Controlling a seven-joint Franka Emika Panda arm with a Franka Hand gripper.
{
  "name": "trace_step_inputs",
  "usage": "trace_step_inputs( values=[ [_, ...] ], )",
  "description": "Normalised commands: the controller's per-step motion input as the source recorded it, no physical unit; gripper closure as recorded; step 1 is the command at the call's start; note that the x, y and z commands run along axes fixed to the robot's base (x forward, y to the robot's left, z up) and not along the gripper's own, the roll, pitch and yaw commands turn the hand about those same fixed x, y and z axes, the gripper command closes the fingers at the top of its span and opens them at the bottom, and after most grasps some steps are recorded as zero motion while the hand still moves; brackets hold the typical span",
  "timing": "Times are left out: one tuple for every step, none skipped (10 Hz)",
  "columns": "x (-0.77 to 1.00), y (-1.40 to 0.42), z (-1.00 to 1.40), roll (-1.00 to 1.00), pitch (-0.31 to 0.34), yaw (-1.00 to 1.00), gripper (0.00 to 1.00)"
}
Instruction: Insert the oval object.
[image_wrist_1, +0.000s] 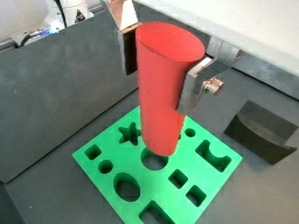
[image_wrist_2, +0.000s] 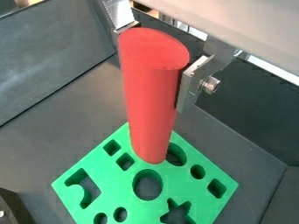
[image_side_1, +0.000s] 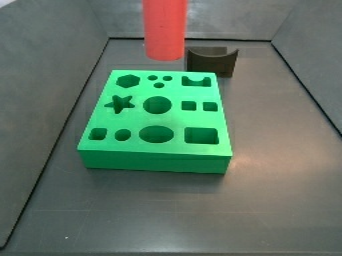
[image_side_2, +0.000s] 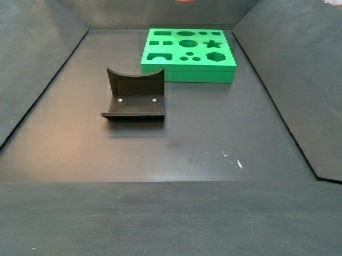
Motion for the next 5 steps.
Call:
trace_step_inputs(
  values=[
    [-0.24,-0.23,-0.84,-0.06,-0.124,0.00,1.00],
    [-0.20,-0.44,-0.82,-0.06,-0.084,0.00,1.00],
    [-0.18,-0.49,-0.86,0.00,-0.084,0.00,1.00],
    [0.00,-0.25,-0.51,0.03,-0.056,0.00,1.00],
    [0.00,-0.22,-0.50,0.02,-0.034,0.00,1.00]
  ],
)
